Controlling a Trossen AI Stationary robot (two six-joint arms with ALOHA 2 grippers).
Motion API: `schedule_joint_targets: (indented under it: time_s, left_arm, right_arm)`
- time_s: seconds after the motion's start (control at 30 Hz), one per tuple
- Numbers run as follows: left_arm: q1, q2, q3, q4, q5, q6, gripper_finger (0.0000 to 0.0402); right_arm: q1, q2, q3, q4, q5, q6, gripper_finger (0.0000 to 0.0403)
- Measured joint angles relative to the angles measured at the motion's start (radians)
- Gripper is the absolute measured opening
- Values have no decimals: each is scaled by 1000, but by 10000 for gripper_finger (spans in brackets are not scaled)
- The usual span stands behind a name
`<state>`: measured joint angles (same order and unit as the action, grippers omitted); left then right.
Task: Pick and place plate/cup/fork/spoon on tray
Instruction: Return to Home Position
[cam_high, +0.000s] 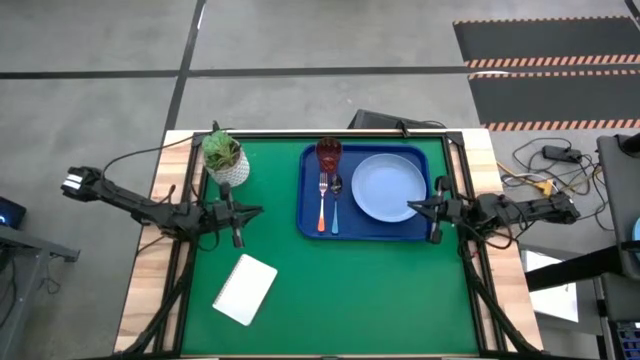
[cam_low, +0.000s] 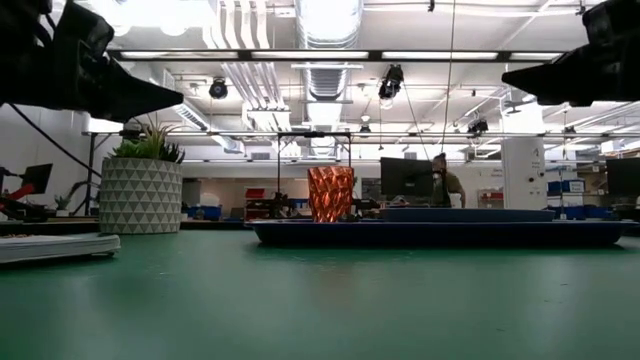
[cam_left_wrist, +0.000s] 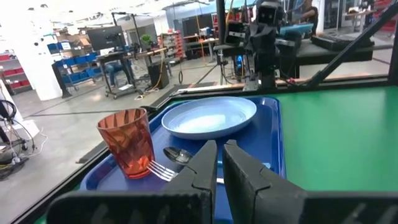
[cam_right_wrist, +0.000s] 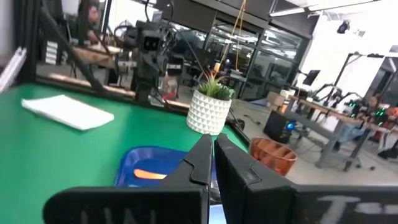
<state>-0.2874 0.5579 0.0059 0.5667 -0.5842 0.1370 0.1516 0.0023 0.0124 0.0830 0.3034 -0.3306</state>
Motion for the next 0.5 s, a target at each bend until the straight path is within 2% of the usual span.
schedule_joint_targets:
  time_s: [0.17, 0.27, 0.37, 0.5]
  left_arm:
    - [0, 27, -1, 2, -20, 0, 8]
    - [0, 28, -1, 1, -115, 1, 8]
    - [0, 35, -1, 0, -257, 2, 8]
    - [0, 51, -2, 0, -292, 1, 8]
  right_arm:
    - [0, 2, 0, 4, 10, 68, 8]
    - [0, 2, 0, 0, 36, 51, 8]
    - [0, 9, 0, 0, 47, 23, 9]
    - [0, 23, 1, 0, 47, 19, 9]
